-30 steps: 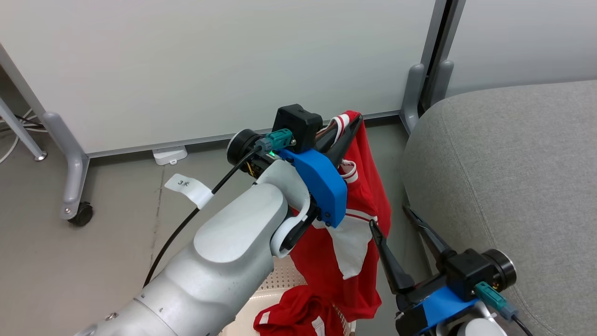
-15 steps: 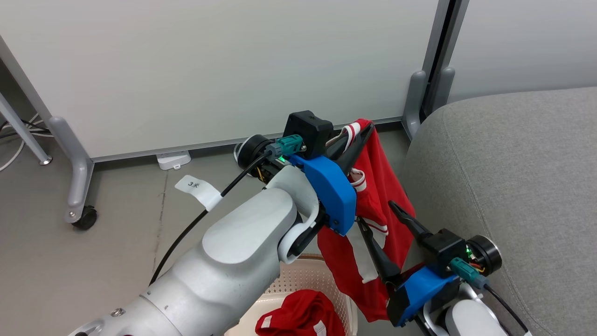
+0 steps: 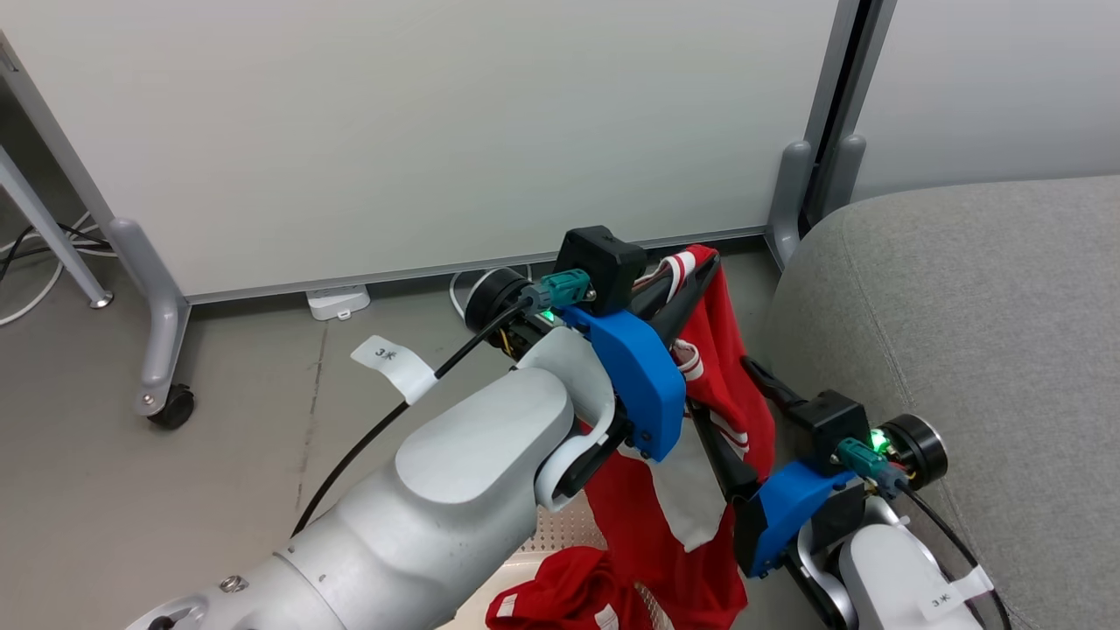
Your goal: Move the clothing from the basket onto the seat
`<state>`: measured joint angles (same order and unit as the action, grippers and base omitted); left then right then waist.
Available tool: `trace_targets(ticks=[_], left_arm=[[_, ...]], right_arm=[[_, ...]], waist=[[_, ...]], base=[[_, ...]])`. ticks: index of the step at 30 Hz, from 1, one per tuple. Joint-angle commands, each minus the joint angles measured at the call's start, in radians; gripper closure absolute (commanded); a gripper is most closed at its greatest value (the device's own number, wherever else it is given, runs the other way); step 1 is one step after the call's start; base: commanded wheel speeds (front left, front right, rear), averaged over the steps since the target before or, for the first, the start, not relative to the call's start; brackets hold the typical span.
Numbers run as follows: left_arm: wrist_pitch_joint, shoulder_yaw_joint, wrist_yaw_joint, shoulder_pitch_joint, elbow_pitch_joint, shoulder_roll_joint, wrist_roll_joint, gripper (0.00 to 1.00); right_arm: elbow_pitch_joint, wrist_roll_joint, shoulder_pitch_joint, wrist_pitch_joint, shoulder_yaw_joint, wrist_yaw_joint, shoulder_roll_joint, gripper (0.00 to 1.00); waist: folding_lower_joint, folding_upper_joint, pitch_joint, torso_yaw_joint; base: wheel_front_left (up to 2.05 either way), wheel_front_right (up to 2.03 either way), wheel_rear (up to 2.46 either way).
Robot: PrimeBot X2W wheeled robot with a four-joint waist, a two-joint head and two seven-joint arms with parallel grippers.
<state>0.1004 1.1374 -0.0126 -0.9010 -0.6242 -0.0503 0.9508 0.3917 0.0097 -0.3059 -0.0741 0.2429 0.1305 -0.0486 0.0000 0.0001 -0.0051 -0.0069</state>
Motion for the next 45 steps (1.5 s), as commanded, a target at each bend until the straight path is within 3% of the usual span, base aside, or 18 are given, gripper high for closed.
trace_targets(ticks=[1, 7, 8, 10, 25, 26, 28, 29, 30, 38, 45], left_arm=[[0.008, 0.004, 0.004, -0.017, 0.003, 0.000, 0.004, 1.00], [0.014, 0.032, 0.012, -0.028, 0.009, 0.000, 0.028, 1.00], [0.015, 0.035, 0.012, -0.030, 0.009, -0.001, 0.032, 1.00], [0.018, 0.043, 0.014, -0.033, 0.010, 0.000, 0.038, 1.00], [0.039, 0.080, 0.026, -0.048, -0.023, -0.001, 0.080, 1.00], [0.043, 0.081, 0.026, -0.047, -0.025, -0.001, 0.083, 0.91], [0.046, 0.085, 0.029, -0.042, -0.030, 0.000, 0.089, 0.30], [0.049, 0.086, 0.029, -0.040, -0.032, 0.000, 0.092, 0.11], [0.053, 0.086, 0.028, -0.034, -0.034, -0.001, 0.099, 0.00], [0.126, 0.076, 0.000, 0.015, -0.055, -0.002, 0.102, 0.00], [0.162, 0.042, -0.015, 0.100, -0.032, -0.052, 0.071, 0.00]], right_arm=[[0.014, 0.005, -0.015, 0.004, 0.001, 0.000, -0.003, 0.00], [0.084, 0.062, -0.048, 0.018, 0.039, 0.000, -0.003, 0.00], [0.095, 0.073, -0.055, 0.017, 0.045, 0.000, -0.003, 0.22], [0.113, 0.081, -0.069, 0.007, 0.050, 0.000, -0.003, 1.00], [0.180, 0.134, -0.103, -0.057, 0.048, 0.000, -0.003, 1.00], [0.181, 0.136, -0.105, -0.062, 0.046, 0.000, -0.003, 1.00], [0.184, 0.138, -0.105, -0.066, 0.043, 0.000, -0.003, 1.00], [0.186, 0.140, -0.105, -0.069, 0.041, 0.000, -0.003, 1.00], [0.188, 0.141, -0.106, -0.070, 0.040, 0.000, -0.003, 1.00], [0.198, 0.148, -0.107, -0.084, 0.033, 0.000, -0.003, 1.00], [0.193, 0.152, -0.110, -0.095, 0.026, 0.000, -0.003, 1.00]], waist=[[0.0000, -0.0001, 0.001, 0.001], [0.0000, -0.0001, 0.003, 0.005], [0.0000, -0.0001, 0.004, 0.005], [0.0000, -0.0001, 0.005, 0.006], [0.0000, -0.0001, 0.007, 0.002], [0.0000, -0.0001, 0.007, 0.001], [0.0000, -0.0001, 0.006, -0.001], [0.0000, -0.0001, 0.006, -0.002], [0.0000, -0.0001, 0.005, -0.003], [0.0000, -0.0001, 0.003, -0.009], [0.0000, -0.0001, 0.004, -0.015]], base=[[0.00, 0.00, 0.00], [0.00, 0.00, 0.00], [0.00, 0.00, 0.00], [0.00, 0.00, 0.00], [0.00, 0.00, 0.00], [0.00, 0.00, 0.00], [0.00, 0.00, 0.00], [0.00, 0.00, 0.00], [0.00, 0.00, 0.00], [0.00, 0.00, 0.00], [0.00, 0.00, 0.00]])
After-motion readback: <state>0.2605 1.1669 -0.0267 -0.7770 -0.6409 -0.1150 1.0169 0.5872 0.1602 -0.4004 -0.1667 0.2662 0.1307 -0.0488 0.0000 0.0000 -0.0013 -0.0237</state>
